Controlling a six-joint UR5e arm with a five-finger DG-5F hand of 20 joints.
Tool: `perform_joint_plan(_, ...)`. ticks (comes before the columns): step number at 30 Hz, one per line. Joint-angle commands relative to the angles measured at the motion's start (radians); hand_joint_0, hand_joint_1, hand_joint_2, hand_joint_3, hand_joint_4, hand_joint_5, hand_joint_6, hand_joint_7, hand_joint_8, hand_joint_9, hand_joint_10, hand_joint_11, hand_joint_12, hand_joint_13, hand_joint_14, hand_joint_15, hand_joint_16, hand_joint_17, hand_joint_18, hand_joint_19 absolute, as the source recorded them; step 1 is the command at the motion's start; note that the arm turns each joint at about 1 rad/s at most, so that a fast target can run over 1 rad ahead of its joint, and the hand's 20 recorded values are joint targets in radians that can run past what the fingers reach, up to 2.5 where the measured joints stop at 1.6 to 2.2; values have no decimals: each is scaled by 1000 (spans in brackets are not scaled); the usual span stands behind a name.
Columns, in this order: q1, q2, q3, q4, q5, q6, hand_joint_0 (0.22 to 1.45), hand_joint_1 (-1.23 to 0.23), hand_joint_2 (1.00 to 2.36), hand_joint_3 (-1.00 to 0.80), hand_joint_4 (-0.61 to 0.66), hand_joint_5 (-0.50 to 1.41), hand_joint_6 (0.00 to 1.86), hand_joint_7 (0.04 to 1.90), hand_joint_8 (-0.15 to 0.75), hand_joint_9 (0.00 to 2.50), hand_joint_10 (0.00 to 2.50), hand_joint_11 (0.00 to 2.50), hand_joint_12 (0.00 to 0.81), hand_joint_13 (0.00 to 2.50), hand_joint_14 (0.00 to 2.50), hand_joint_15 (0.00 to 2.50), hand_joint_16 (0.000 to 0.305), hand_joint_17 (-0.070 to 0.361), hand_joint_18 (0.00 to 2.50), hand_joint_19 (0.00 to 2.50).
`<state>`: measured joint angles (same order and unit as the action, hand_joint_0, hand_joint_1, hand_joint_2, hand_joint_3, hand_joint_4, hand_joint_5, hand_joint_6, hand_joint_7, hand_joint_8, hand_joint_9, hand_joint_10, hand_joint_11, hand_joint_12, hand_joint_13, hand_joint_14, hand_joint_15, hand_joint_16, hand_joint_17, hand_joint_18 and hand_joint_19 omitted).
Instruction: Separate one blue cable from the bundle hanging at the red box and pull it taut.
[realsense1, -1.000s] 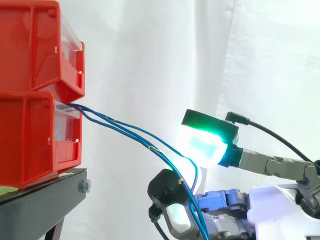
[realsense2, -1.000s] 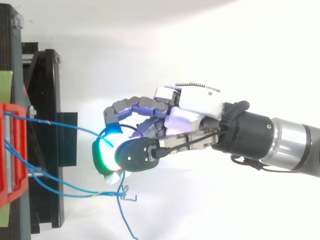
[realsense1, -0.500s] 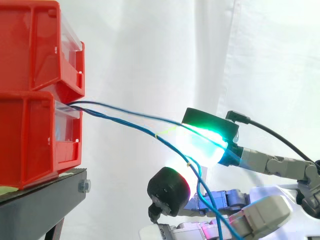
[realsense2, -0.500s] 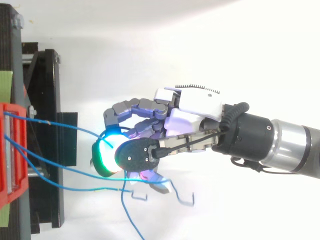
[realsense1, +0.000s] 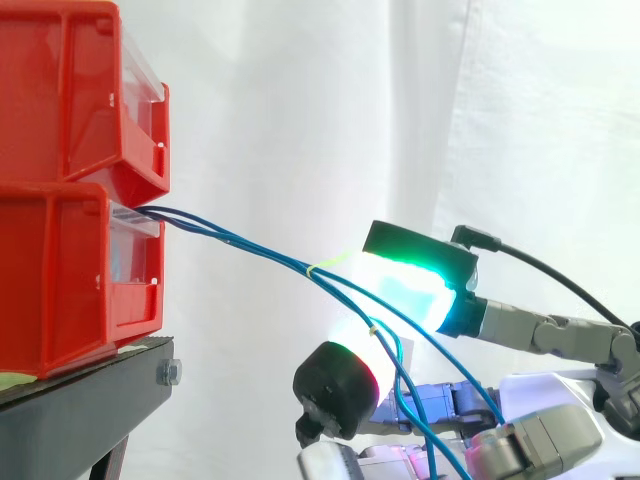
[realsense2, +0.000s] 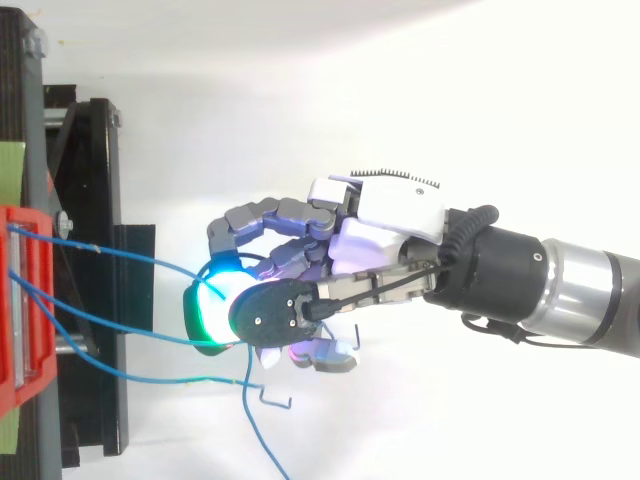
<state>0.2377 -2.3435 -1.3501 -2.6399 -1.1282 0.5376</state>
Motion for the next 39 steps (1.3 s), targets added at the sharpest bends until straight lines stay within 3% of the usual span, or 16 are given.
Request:
perform_joint_plan(1,0,-10,0,-2,-1,-33,714,-737,1021,-124,21,-213,930,1297,368,833,16,720,367,1606,42,1559,47,106,962,637)
perform_joint_plan(5,0,-19,0,-2,-5,-77,713,-738,1023,-122,19,-213,930,1299,367,850,14,752,368,1591,0,1563,48,108,955,639)
perform_joint_plan(9,-5,-19,0,-2,7,-229,712,-738,1022,-117,15,-213,930,1303,367,852,16,750,371,1570,1,1544,48,109,951,628)
perform_joint_plan(12,-12,-19,0,-8,2,-300,710,-741,1022,-108,11,-211,928,1310,367,854,14,742,368,1562,2,1542,48,108,947,638)
perform_joint_plan(16,-21,23,0,-60,4,-344,709,-747,1022,-101,1,-208,924,1339,367,855,17,744,378,1524,6,1480,48,109,941,628)
perform_joint_plan(19,-21,81,-1,-180,7,-461,709,-750,1022,-97,-6,-205,923,1340,367,872,17,748,396,1463,14,1398,48,108,929,621)
perform_joint_plan(22,-15,115,-26,-219,19,-524,709,-751,1022,-98,-6,-205,922,1347,366,930,20,791,406,1417,18,1312,47,106,924,619)
perform_joint_plan(29,-9,121,-63,-152,71,-533,710,-754,1021,-101,-9,-204,922,1344,370,966,17,836,433,1272,22,1073,47,105,901,605)
perform_joint_plan(32,-6,119,-84,-84,97,-533,710,-755,1021,-99,-13,-203,922,1353,367,943,18,811,440,1206,23,964,47,106,892,584)
perform_joint_plan(35,-5,119,-98,-41,102,-522,710,-756,1021,-99,-15,-203,922,1350,367,912,17,778,443,1148,23,855,47,106,881,573)
perform_joint_plan(39,-2,119,-132,17,105,-504,709,-760,1021,-93,-24,-201,922,1351,364,817,14,602,421,940,16,524,48,107,849,523)
